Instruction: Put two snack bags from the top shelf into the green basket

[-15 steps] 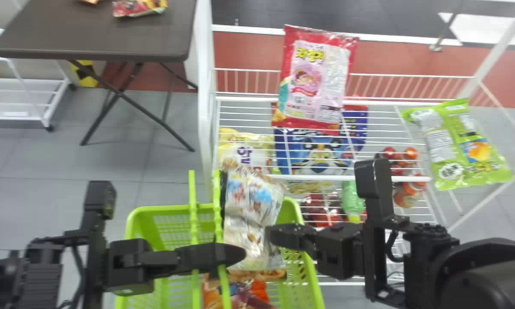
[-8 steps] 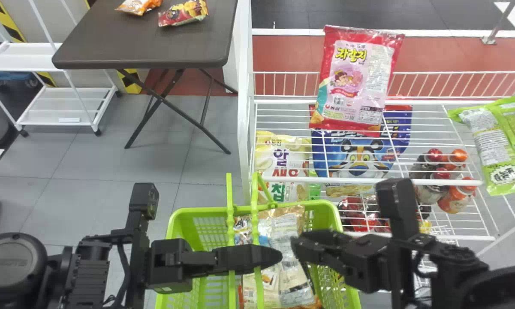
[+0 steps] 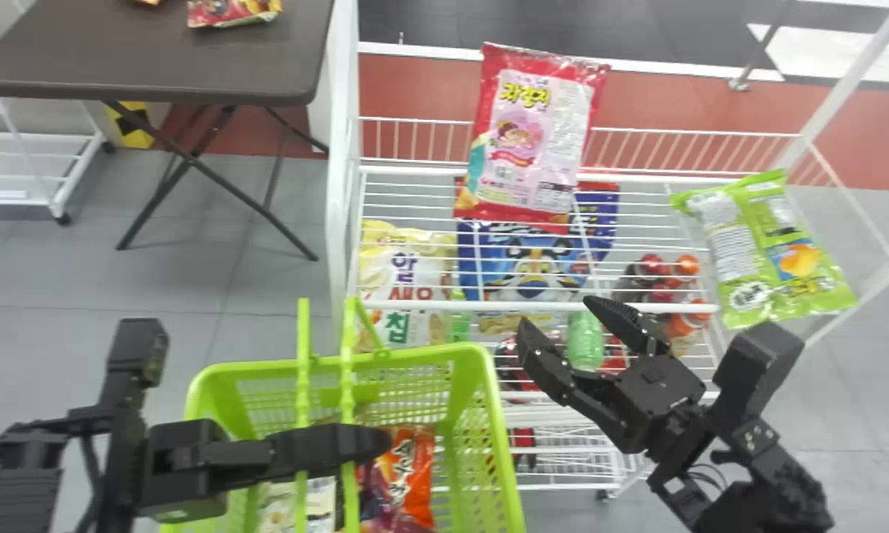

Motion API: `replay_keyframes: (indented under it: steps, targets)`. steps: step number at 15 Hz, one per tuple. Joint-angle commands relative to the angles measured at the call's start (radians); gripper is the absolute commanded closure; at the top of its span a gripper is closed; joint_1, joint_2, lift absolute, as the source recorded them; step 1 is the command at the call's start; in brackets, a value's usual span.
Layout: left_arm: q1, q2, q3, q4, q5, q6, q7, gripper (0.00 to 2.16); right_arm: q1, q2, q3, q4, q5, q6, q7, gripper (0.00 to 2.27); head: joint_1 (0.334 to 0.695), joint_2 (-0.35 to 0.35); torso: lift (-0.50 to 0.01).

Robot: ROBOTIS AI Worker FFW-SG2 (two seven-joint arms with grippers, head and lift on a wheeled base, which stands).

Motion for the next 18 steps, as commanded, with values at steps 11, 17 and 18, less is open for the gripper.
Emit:
replay_keyframes:
  steps: [11,17,18]
  targets:
    - [0.019,-0.008,0.012,-0.011,-0.001,0.004,0.006,2.14,0.085,0.035,-0.009,0.178,0.086,-0.455,-0.115,0.08,0.695,-0.223,-0.001]
    - [0.043,-0.012,0.029,-0.019,-0.001,0.004,0.003,2.14,0.096,0.035,-0.014,0.179,0.078,-0.492,-0.132,0.08,0.695,-0.235,-0.001]
    - [0.043,-0.015,0.028,-0.02,-0.001,0.004,0.006,2.14,0.096,0.035,-0.017,0.182,0.075,-0.492,-0.132,0.08,0.695,-0.235,-0.001]
